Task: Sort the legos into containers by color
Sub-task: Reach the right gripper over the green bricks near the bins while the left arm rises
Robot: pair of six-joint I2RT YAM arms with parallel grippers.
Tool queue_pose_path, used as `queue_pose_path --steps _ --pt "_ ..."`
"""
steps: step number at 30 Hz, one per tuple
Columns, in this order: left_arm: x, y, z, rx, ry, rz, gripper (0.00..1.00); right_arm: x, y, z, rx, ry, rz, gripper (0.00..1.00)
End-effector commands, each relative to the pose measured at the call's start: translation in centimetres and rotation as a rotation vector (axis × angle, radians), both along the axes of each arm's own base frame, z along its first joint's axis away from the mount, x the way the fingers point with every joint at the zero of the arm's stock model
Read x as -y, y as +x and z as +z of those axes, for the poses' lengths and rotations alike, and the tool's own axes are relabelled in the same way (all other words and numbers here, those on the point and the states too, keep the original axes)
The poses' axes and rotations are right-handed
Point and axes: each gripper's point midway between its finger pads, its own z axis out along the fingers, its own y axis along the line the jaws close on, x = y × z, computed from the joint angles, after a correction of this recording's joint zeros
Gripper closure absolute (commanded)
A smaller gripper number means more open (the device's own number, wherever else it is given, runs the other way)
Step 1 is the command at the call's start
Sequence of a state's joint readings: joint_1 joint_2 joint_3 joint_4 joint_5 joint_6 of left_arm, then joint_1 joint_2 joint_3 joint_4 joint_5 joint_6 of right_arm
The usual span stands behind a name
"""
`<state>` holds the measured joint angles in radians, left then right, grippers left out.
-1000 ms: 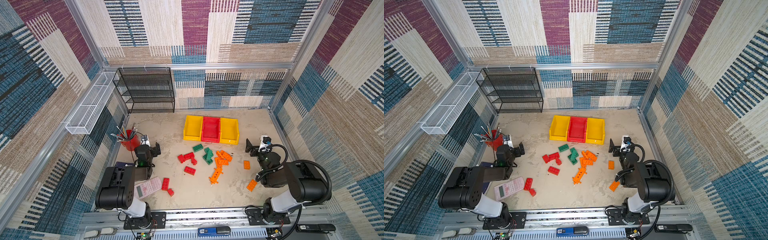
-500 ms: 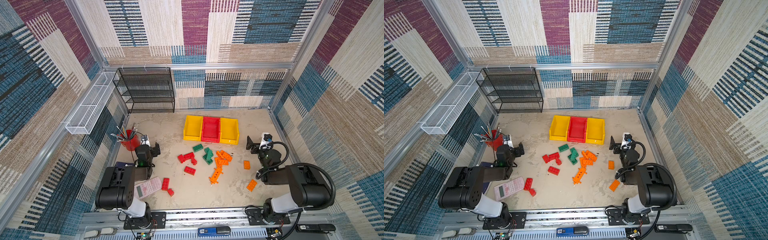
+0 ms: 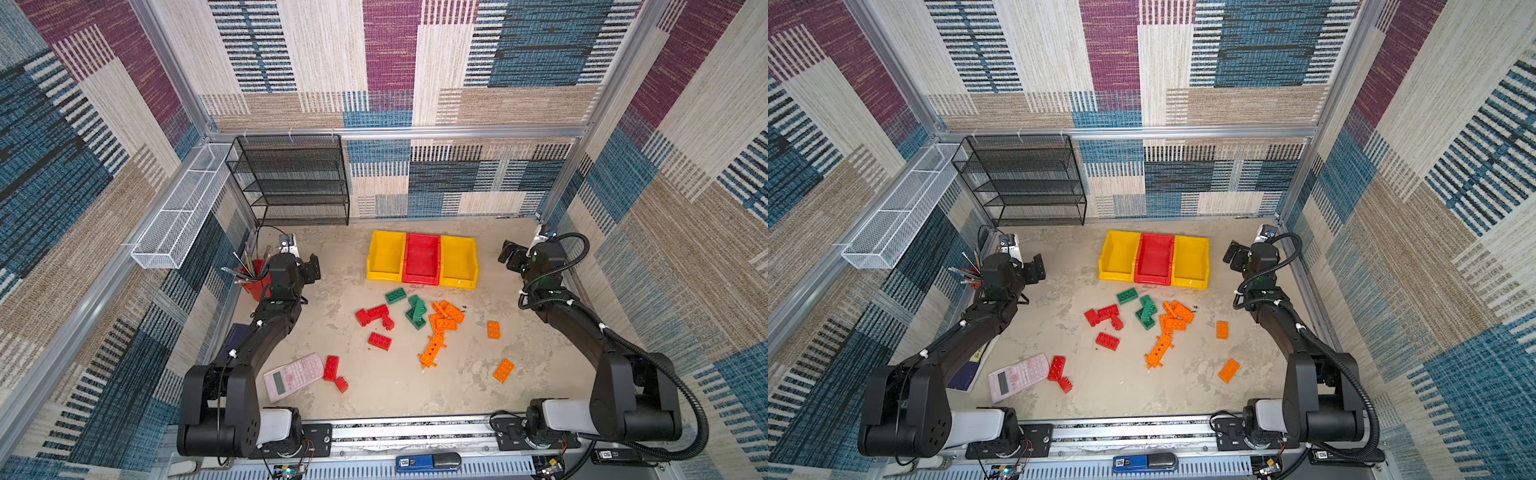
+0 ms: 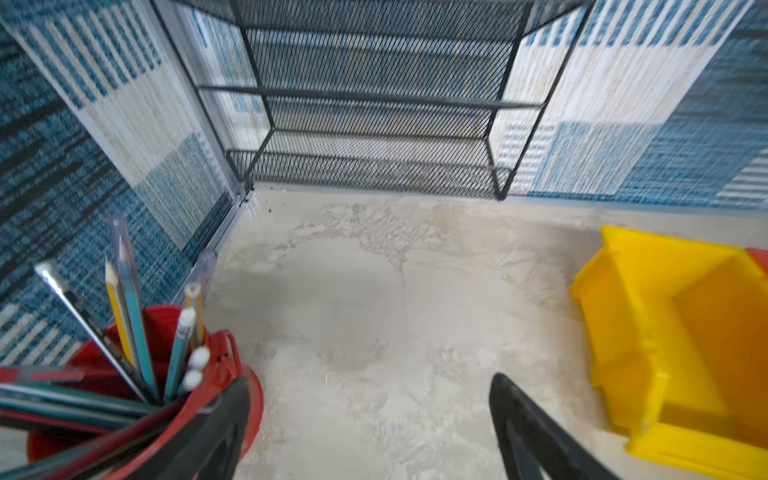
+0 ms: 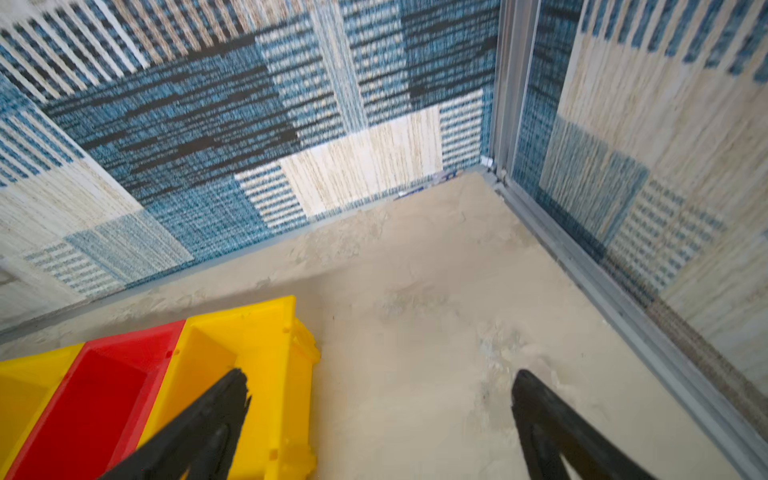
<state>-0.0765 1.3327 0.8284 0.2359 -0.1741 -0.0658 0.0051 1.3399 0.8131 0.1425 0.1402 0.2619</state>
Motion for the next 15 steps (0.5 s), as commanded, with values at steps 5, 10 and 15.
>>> queue_pose_path --steps 5,10,15 --pt "8.5 -2.6 1.7 -0.115 -0.033 -0.117 0.01 -4.7 -1.4 -2.1 -0.237 -0.034 0.088 0.00" --pt "13.9 -6.2 2.0 -0.132 -0.095 -0.201 0.01 -10.2 -2.7 -1.8 -0.262 -0.044 0.237 0.04" --pt "16.7 -10.3 0.8 -0.166 -0.080 -0.250 0.01 -14.4 -4.3 -2.6 -0.324 -0.017 0.342 0.05"
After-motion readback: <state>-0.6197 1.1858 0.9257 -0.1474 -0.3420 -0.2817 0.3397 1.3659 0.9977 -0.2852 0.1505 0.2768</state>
